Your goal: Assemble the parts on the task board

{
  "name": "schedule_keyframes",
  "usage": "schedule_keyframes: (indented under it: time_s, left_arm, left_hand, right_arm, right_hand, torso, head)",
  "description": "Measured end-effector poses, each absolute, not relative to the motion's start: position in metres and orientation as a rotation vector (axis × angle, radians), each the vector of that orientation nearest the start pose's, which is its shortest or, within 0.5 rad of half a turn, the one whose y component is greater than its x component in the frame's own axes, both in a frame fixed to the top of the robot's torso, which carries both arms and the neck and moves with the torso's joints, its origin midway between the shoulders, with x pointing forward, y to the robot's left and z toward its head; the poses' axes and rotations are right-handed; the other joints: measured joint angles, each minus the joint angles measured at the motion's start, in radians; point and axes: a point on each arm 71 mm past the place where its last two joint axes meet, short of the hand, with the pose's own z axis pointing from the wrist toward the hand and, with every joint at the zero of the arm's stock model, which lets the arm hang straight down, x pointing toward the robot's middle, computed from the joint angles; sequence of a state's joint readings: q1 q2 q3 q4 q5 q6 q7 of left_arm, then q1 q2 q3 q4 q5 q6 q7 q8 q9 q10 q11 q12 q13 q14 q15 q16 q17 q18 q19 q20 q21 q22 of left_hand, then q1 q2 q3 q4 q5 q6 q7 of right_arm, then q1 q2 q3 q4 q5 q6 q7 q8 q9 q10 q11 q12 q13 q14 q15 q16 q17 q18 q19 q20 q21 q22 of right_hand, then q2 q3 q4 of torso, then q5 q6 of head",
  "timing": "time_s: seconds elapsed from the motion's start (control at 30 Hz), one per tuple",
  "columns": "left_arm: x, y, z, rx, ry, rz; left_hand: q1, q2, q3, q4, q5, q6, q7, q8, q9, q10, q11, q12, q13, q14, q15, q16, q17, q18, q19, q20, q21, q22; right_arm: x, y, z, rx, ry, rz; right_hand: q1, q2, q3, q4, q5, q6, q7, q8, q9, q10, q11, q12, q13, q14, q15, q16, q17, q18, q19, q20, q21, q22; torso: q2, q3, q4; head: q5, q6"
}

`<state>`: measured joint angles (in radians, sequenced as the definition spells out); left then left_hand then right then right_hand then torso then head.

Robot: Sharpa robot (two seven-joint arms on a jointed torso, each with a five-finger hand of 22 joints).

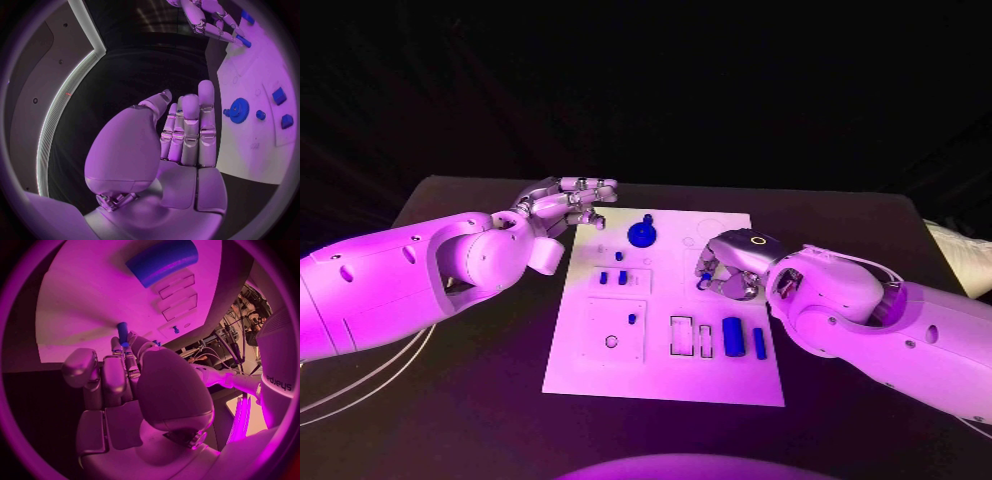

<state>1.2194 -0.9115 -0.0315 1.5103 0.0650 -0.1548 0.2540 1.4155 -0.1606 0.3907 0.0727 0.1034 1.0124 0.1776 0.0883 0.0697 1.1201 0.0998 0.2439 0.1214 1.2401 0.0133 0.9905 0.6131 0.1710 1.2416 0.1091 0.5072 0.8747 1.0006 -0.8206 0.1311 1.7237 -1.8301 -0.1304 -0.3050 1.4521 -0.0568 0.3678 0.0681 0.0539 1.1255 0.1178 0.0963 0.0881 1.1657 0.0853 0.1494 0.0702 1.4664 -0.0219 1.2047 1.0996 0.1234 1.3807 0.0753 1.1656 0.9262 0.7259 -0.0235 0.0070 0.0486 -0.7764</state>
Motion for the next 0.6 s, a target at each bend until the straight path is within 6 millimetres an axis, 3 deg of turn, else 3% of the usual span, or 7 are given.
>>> schedule_keyframes:
  time_s: [0.17,0.37,0.6]
  left_arm:
    - [0.492,0.240,-0.176,-1.234,1.539,-1.575]
    - [0.492,0.240,-0.176,-1.234,1.541,-1.574]
    - [0.492,0.240,-0.176,-1.234,1.543,-1.573]
  left_hand:
    - [0.000,0.000,0.000,0.000,0.000,0.000,0.000,0.000,0.000,-0.004,0.004,0.004,0.000,0.000,0.000,0.000,-0.003,0.000,0.000,0.000,0.000,-0.001]
    - [0.000,0.000,0.000,0.000,0.000,0.000,0.000,0.000,0.000,-0.004,0.004,0.004,0.000,-0.001,0.001,0.000,-0.003,0.000,0.000,0.000,0.000,-0.001]
    - [0.000,0.000,0.000,0.000,0.000,0.000,0.000,0.000,0.000,-0.004,0.004,0.004,0.000,-0.001,0.001,0.000,-0.004,0.000,0.000,0.000,-0.004,-0.001]
  right_arm:
    - [0.431,-0.138,-0.198,-0.417,1.691,0.532]
    - [0.428,-0.136,-0.197,-0.421,1.681,0.540]
    - [0.421,-0.134,-0.189,-0.396,1.639,0.581]
  right_hand:
    - [0.004,-0.004,0.015,-0.008,-0.002,0.000,0.000,0.000,0.000,0.000,0.000,-0.009,-0.003,0.000,0.000,0.004,0.000,0.000,0.000,0.000,0.000,0.004]
    - [0.028,-0.001,0.022,-0.015,-0.006,0.008,0.008,0.000,0.000,0.016,0.016,-0.015,-0.003,0.000,0.000,0.014,0.009,0.000,0.009,-0.002,0.024,0.034]
    - [0.028,-0.001,0.034,-0.016,-0.007,0.012,0.013,0.000,0.001,0.022,0.022,-0.021,0.003,0.000,0.000,0.017,0.013,0.000,0.009,-0.002,0.031,0.046]
  torso:
    - [0.000,-0.0007,0.0000]
    - [0.000,-0.0006,-0.0006]
    - [-0.001,-0.0006,0.0000]
  head:
    - [0.000,0.000]
    - [-0.002,0.000]
    - [-0.004,0.004]
